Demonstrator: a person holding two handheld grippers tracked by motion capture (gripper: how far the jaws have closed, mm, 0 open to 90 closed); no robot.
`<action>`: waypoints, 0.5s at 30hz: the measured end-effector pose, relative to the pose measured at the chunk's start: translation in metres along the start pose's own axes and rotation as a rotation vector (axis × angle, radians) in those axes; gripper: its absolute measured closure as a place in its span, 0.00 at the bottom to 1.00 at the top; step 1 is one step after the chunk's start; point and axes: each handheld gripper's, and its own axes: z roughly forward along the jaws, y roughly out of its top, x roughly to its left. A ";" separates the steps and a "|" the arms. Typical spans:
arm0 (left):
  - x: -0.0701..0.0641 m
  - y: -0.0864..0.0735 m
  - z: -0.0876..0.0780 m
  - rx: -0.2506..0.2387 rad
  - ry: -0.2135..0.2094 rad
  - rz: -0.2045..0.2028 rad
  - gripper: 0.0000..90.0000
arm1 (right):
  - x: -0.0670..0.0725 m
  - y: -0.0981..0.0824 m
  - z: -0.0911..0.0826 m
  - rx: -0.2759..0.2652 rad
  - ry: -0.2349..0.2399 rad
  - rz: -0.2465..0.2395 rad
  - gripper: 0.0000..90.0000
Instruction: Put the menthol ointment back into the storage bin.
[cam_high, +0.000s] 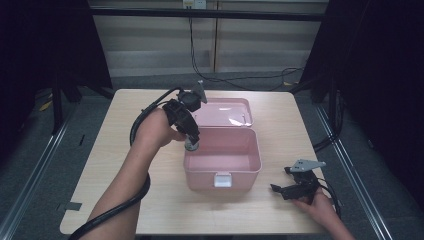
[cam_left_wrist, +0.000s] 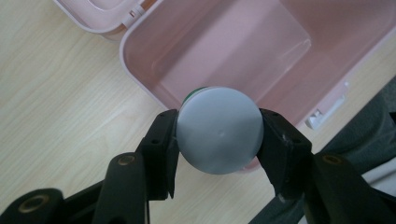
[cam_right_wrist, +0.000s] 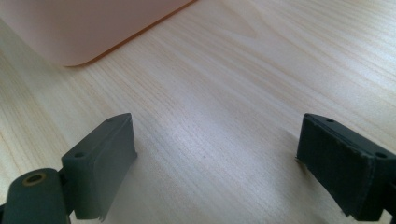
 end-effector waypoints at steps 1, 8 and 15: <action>-0.001 0.002 0.002 -0.002 0.001 -0.005 0.56 | 0.000 0.000 0.000 0.000 0.000 0.000 0.12; -0.006 0.012 0.013 0.001 0.000 -0.014 0.56 | 0.000 0.000 0.000 0.000 0.000 0.000 0.12; -0.009 0.023 0.025 -0.005 0.007 -0.056 0.56 | 0.000 0.000 0.000 0.000 0.000 0.000 0.12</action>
